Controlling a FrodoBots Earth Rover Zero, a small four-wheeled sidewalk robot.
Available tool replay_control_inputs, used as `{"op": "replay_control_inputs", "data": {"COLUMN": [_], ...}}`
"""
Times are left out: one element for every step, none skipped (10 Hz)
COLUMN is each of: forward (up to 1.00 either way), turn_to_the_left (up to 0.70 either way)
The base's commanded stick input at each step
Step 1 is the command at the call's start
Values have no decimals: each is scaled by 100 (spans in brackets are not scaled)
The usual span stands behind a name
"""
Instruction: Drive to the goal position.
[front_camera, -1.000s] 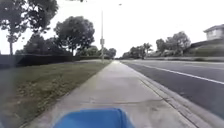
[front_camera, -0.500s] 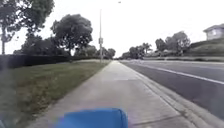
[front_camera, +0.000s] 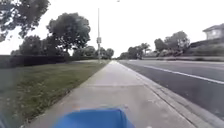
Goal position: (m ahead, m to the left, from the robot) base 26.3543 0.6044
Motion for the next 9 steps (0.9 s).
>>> {"op": "replay_control_inputs", "data": {"forward": [100,100,100,100,100,100,100,100,100], "turn_to_the_left": [0,0,0,0,0,0,0,0,0]}}
